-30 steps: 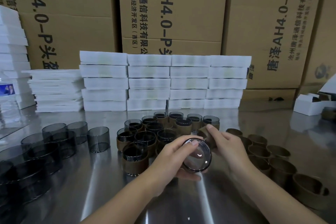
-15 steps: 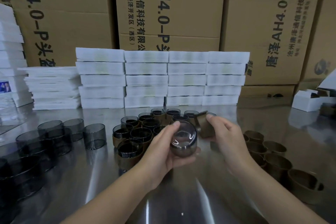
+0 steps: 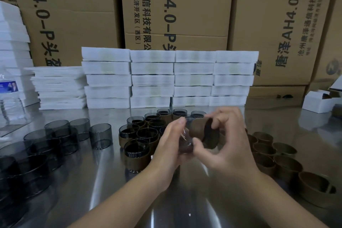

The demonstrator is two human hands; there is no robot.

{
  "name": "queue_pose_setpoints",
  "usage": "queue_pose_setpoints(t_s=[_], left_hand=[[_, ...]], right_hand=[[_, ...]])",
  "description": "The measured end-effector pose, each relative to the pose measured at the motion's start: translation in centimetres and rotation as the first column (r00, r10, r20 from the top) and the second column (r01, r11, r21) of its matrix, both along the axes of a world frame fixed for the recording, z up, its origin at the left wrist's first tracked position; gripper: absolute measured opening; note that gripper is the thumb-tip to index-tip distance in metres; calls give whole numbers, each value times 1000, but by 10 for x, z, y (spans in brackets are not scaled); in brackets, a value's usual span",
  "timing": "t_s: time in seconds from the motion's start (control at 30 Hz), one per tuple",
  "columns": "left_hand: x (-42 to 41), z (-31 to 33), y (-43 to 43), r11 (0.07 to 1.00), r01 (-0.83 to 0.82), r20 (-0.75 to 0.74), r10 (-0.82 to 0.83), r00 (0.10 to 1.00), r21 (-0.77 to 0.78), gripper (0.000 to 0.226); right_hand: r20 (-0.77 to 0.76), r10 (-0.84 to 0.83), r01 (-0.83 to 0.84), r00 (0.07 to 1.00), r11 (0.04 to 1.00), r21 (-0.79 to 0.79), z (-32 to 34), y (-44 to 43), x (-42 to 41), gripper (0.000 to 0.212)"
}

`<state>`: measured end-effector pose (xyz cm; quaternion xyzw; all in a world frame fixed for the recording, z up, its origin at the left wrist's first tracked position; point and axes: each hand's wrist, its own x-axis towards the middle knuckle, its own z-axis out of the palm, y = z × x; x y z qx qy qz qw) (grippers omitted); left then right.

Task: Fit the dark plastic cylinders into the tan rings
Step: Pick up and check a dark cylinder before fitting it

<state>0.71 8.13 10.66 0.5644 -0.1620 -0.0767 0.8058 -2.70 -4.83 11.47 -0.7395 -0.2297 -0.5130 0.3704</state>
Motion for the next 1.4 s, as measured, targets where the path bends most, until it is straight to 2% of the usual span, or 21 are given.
queue_pose_setpoints(t_s=[0.07, 0.2, 0.33, 0.43, 0.5, 0.57, 0.67, 0.73, 0.8, 1.07, 1.4], left_hand=[[-1, -1, 0, 1000, -9, 20, 8, 1000, 24, 74], [-2, -2, 2, 999, 32, 56, -34, 998, 45, 89], [-2, -6, 2, 997, 63, 41, -64, 997, 35, 69], [-1, -7, 2, 998, 61, 50, -61, 997, -8, 58], [1, -7, 2, 999, 37, 68, -35, 997, -18, 60], [2, -8, 2, 999, -9, 84, 12, 996, -36, 60], [2, -8, 1, 995, -75, 121, 83, 989, -72, 60], [2, -9, 1, 989, -124, 161, 136, 978, -79, 57], [3, -9, 2, 982, -180, 204, 189, 961, -63, 54], [2, -11, 3, 959, -280, 315, 279, 907, -45, 51], [2, -11, 4, 954, -296, 369, 290, 883, -42, 50]], right_hand=[[14, 51, -50, 999, 997, -54, -1, 2, 0, 44], [-102, 119, -131, 988, 984, -120, -4, 3, 0, 65], [-95, 161, -177, 982, 967, -184, -5, 1, -2, 63], [-85, 227, -234, 970, 968, -90, -6, 0, -1, 58], [-91, 194, -196, 977, 981, -12, -7, 1, 1, 54], [-201, 182, -167, 963, 982, 93, -6, 2, 2, 52], [-415, 358, -238, 837, 920, 312, -7, 3, 6, 51], [-418, 446, -275, 791, 871, 407, -11, 3, 12, 39], [-410, 488, -284, 770, 839, 464, -12, 3, 15, 37], [-472, 466, -242, 748, 854, 460, -4, -3, 13, 40], [-443, 524, -275, 727, 814, 512, 0, -5, 12, 36]])
